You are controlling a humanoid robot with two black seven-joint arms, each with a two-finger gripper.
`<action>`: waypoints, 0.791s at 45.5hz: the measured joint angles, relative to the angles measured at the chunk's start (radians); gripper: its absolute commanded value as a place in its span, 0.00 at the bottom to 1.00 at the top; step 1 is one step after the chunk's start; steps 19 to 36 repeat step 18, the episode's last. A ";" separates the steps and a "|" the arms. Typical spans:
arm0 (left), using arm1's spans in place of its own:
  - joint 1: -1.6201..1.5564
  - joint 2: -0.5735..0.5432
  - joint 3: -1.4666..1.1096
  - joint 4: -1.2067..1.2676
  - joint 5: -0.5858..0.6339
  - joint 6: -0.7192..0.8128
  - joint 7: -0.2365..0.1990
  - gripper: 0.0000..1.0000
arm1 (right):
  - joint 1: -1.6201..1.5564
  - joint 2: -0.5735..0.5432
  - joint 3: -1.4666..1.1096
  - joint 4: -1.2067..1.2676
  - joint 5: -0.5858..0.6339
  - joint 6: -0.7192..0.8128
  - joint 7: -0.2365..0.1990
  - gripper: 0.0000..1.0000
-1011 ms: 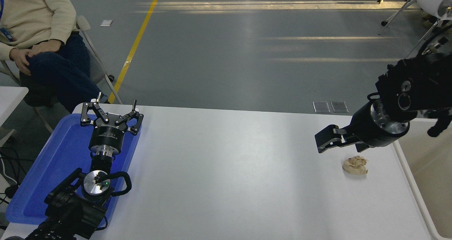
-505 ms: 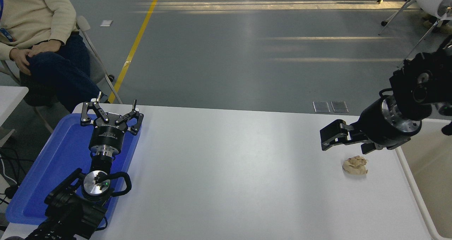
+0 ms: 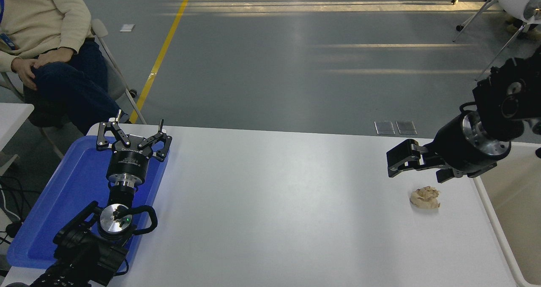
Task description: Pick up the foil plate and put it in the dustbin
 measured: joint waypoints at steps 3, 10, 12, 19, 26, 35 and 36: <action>0.000 0.000 0.000 0.000 0.000 0.000 0.000 1.00 | 0.006 -0.004 0.000 0.000 0.000 0.024 0.003 1.00; 0.000 0.000 0.000 0.000 0.000 0.000 0.000 1.00 | 0.015 -0.009 0.005 0.000 0.000 0.062 0.009 1.00; 0.000 0.000 0.000 0.000 0.000 0.000 0.000 1.00 | 0.017 -0.010 0.007 0.000 0.000 0.068 0.010 1.00; 0.000 0.000 0.000 0.000 0.000 0.000 0.000 1.00 | 0.019 -0.010 0.011 0.000 0.000 0.083 0.013 1.00; 0.000 0.000 0.000 0.000 0.000 0.000 0.000 1.00 | 0.019 -0.010 0.011 0.000 0.000 0.083 0.013 1.00; 0.000 0.000 0.000 0.000 0.000 0.000 0.000 1.00 | 0.019 -0.010 0.011 0.000 0.000 0.083 0.013 1.00; 0.000 0.000 0.000 0.000 0.000 0.000 0.000 1.00 | 0.019 -0.010 0.011 0.000 0.000 0.083 0.013 1.00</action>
